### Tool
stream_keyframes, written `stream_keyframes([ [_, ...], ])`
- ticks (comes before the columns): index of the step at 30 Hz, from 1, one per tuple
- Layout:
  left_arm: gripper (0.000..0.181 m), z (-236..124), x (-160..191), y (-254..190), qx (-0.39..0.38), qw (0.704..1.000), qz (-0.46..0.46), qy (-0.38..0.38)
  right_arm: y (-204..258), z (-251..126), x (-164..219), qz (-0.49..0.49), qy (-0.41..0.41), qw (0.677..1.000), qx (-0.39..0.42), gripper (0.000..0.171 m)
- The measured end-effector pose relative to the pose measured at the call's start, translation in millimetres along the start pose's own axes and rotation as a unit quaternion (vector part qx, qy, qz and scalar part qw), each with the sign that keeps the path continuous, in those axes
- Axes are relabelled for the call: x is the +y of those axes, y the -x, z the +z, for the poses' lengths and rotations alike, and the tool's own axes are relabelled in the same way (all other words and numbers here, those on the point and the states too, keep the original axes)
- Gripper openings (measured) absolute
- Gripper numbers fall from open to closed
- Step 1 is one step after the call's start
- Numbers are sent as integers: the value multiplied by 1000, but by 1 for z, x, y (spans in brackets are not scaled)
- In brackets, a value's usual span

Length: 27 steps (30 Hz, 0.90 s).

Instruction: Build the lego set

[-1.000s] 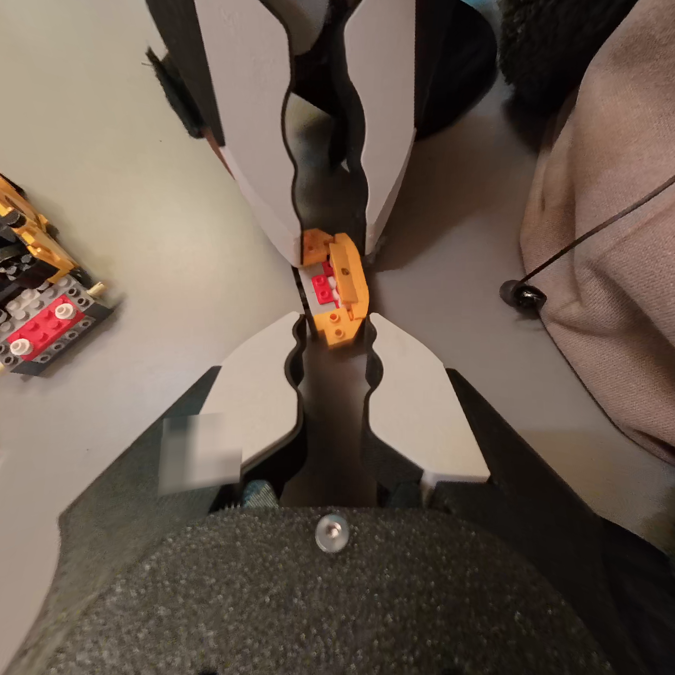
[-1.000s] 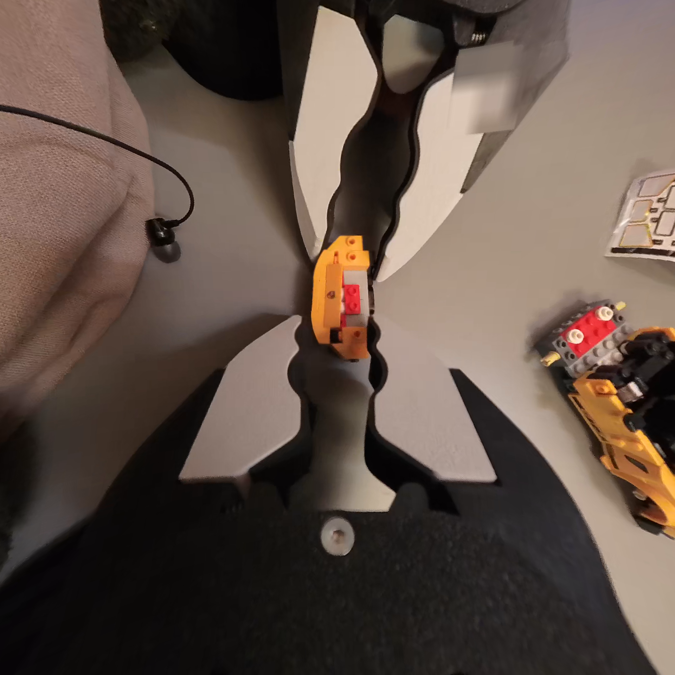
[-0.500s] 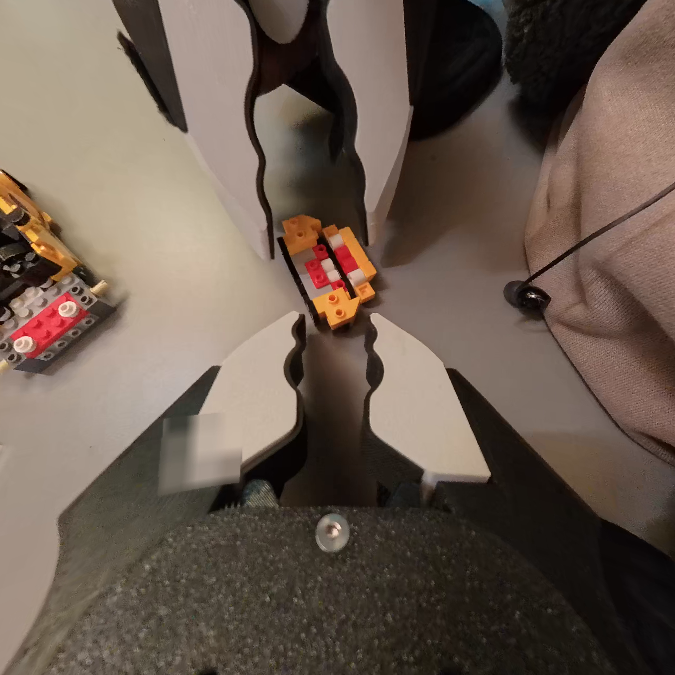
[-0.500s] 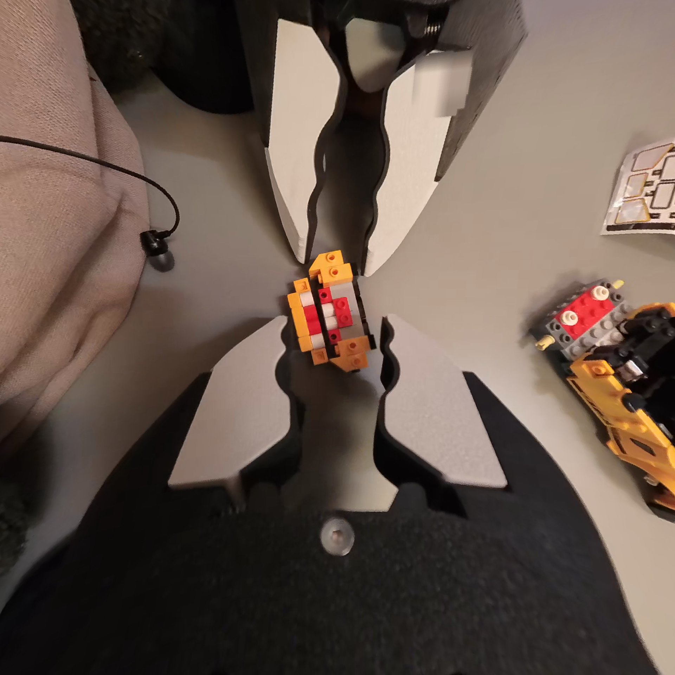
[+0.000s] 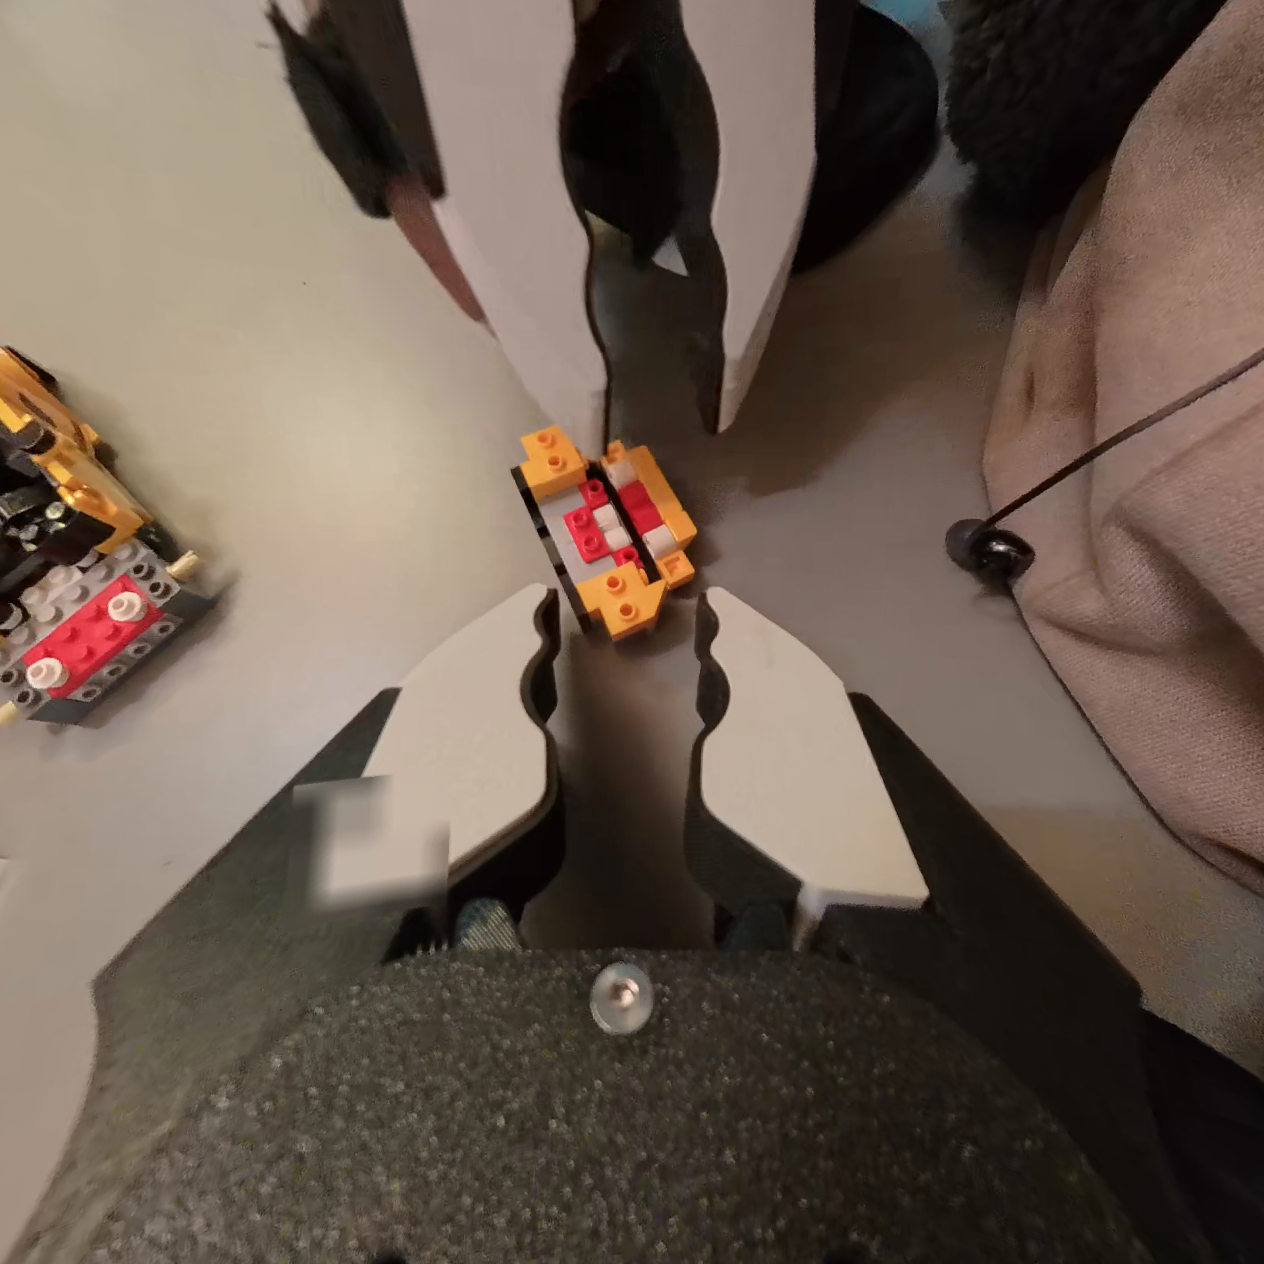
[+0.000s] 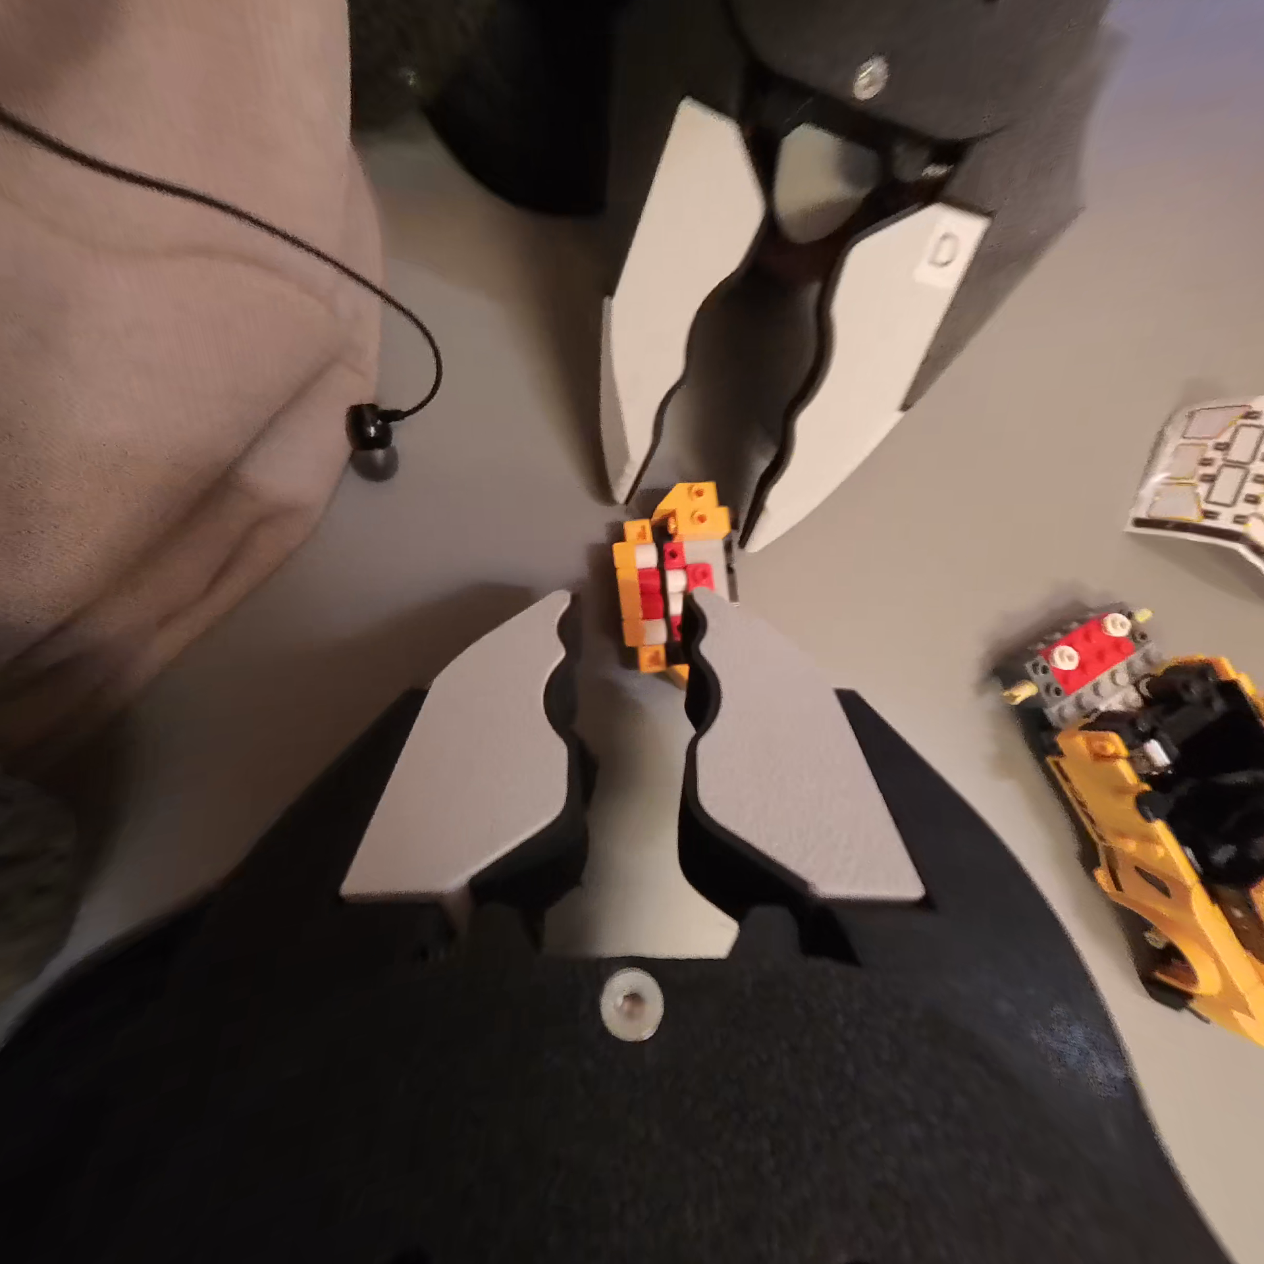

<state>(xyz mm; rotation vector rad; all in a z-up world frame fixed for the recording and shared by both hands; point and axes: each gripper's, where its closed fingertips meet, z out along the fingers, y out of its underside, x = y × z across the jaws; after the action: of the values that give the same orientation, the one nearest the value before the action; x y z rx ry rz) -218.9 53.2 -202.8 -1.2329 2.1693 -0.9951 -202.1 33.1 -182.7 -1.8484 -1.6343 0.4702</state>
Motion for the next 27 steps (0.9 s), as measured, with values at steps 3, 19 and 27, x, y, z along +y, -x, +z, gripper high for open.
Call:
stream_keyframes([
  [3,36,1,1,0,-1,1000,2,4,2,7,6,-25,18,999,12,25],
  [19,41,2,-1,0,-22,999,24,12,-9,4,-1,93,29,994,-41,2],
  [27,44,10,-5,2,-33,999,20,18,-9,7,0,139,38,986,-81,2],
])
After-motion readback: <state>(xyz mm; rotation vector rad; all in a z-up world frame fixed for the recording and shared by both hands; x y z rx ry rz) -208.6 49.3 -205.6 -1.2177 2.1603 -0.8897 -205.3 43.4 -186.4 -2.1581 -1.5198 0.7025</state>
